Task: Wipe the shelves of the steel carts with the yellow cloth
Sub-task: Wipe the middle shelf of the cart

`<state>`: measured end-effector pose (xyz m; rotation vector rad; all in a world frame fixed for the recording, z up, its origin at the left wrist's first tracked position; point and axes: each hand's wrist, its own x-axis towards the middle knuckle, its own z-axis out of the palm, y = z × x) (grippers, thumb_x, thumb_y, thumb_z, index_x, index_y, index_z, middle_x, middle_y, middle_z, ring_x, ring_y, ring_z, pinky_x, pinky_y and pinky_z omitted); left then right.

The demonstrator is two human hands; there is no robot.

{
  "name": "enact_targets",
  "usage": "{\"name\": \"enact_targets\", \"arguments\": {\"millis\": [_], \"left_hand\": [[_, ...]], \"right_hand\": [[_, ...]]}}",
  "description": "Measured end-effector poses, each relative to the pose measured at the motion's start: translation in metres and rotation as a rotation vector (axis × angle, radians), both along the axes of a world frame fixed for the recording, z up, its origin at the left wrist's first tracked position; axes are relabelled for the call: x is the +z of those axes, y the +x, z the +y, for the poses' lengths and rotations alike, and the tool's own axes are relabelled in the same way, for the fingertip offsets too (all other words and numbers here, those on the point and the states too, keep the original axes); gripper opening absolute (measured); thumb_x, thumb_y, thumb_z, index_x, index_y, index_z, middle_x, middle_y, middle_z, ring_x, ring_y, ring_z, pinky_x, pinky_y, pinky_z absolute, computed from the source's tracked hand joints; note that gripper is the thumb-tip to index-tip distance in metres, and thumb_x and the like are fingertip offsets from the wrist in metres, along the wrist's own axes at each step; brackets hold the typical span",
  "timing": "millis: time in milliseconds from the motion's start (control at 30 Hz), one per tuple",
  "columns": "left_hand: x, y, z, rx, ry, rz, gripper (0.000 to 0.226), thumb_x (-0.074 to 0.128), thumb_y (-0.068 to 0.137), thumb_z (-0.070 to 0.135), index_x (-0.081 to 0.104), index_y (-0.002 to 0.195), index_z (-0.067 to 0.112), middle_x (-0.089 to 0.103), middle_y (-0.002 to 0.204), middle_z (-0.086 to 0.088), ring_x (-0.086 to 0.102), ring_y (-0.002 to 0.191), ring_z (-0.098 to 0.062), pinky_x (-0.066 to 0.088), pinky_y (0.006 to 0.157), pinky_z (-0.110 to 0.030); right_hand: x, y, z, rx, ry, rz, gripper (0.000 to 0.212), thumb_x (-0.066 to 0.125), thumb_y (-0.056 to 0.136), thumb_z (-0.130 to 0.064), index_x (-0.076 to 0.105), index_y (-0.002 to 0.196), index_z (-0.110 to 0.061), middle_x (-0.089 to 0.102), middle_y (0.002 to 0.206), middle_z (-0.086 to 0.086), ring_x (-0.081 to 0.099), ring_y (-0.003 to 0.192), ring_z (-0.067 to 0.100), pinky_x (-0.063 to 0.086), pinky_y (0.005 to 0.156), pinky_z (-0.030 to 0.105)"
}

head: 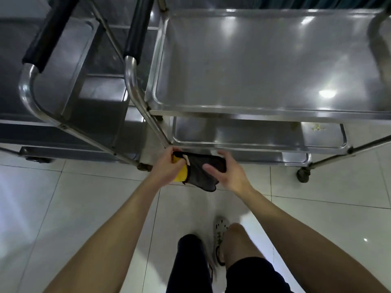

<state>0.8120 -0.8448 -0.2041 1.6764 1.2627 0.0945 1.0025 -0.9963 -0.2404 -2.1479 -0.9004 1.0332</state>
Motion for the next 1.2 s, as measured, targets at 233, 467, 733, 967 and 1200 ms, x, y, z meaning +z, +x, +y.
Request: {"name": "enact_targets", "arguments": {"millis": [233, 467, 733, 967, 1200], "left_hand": [[-0.060, 0.041, 0.027, -0.297, 0.191, -0.075, 0.024, 0.074, 0.094, 0.025, 0.068, 0.109, 0.043, 0.068, 0.106, 0.024, 0.064, 0.098, 0.004, 0.048, 0.076, -0.017], [-0.113, 0.048, 0.069, -0.088, 0.099, -0.349, 0.022, 0.058, 0.106, 0.016, 0.077, 0.109, 0.026, 0.074, 0.114, 0.008, 0.066, 0.115, -0.011, 0.049, 0.096, -0.038], [-0.141, 0.092, 0.093, -0.287, 0.299, -0.425, 0.021, 0.059, 0.098, 0.015, 0.076, 0.109, 0.022, 0.075, 0.110, 0.008, 0.067, 0.105, -0.007, 0.046, 0.091, -0.029], [-0.168, 0.071, 0.100, -0.311, 0.252, -0.532, 0.027, 0.058, 0.085, 0.027, 0.078, 0.104, 0.024, 0.076, 0.107, 0.004, 0.069, 0.109, -0.019, 0.048, 0.106, -0.050], [-0.180, 0.079, 0.119, -0.432, 0.087, -0.709, 0.028, 0.059, 0.076, 0.028, 0.072, 0.100, 0.020, 0.067, 0.106, -0.003, 0.063, 0.102, -0.020, 0.046, 0.097, -0.045]], "right_hand": [[-0.119, -0.008, 0.041, 0.203, 0.095, -0.253, 0.130, 0.083, 0.078, -0.067, 0.005, 0.171, -0.019, 0.050, 0.157, 0.007, 0.036, 0.152, 0.037, 0.029, 0.125, 0.057], [-0.165, 0.059, 0.053, 0.027, 0.381, -0.437, 0.041, 0.055, 0.100, -0.001, 0.061, 0.137, -0.015, 0.067, 0.077, -0.003, 0.065, 0.069, 0.022, 0.045, 0.064, 0.036], [-0.172, 0.049, 0.100, 0.268, 0.547, -0.244, 0.138, 0.087, 0.062, -0.082, 0.006, 0.167, -0.045, 0.039, 0.168, -0.011, 0.043, 0.146, 0.005, 0.042, 0.110, 0.028], [-0.216, 0.036, 0.081, 0.083, 0.504, -0.420, 0.038, 0.068, 0.095, -0.022, 0.058, 0.131, -0.018, 0.066, 0.100, 0.000, 0.065, 0.084, 0.017, 0.050, 0.070, 0.037], [-0.193, 0.065, 0.072, 0.256, 0.516, -0.015, 0.048, 0.065, 0.080, -0.035, 0.067, 0.123, -0.013, 0.059, 0.097, 0.024, 0.056, 0.081, 0.031, 0.042, 0.074, 0.042]]}}
